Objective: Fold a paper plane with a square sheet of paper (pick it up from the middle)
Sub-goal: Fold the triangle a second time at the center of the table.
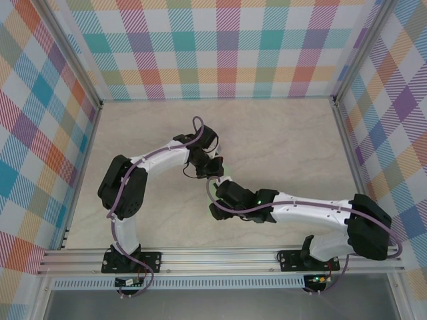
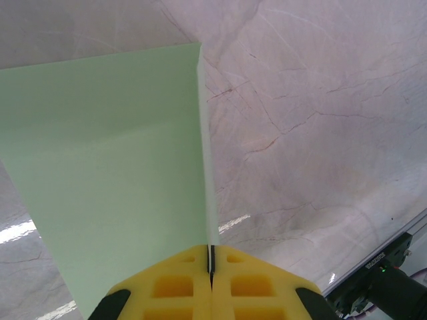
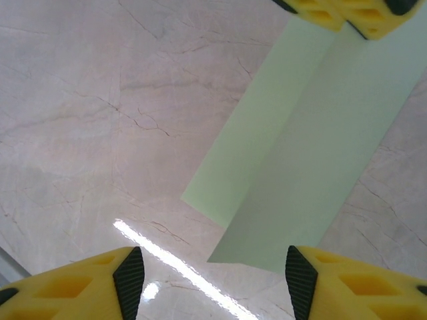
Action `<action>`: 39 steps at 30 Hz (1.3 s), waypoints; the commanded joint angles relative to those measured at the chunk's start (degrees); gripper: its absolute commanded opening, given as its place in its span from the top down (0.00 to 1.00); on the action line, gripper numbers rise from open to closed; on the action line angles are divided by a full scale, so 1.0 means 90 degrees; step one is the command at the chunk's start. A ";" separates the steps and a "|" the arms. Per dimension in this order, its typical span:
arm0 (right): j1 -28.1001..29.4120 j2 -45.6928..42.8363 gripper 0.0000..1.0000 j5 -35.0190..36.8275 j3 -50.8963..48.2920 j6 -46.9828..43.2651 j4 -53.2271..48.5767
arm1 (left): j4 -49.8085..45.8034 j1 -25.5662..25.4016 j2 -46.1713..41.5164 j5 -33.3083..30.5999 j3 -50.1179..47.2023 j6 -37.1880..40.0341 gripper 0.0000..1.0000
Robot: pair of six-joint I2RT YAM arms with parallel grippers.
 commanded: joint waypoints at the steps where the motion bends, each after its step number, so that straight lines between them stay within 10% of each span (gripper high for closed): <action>1: 0.0066 0.0193 0.43 0.0382 0.0224 -0.0062 -0.0230 | -0.0176 -0.0051 0.0043 -0.0004 0.0196 -0.0020 1.00; 21: 0.0116 0.0817 0.86 0.0804 0.0613 0.0152 -0.0577 | -0.0359 -0.0051 0.0083 -0.0035 0.0354 0.0110 0.99; 32: -0.0033 0.0731 0.91 0.0346 0.0466 0.0547 0.0128 | -0.0586 0.0098 -0.1421 -0.1995 -0.0218 -0.0384 0.37; 39: -0.0148 0.0770 0.91 0.0398 0.0544 0.1038 0.0144 | 0.0012 0.0383 -0.2854 -0.2471 -0.1698 -0.1392 0.41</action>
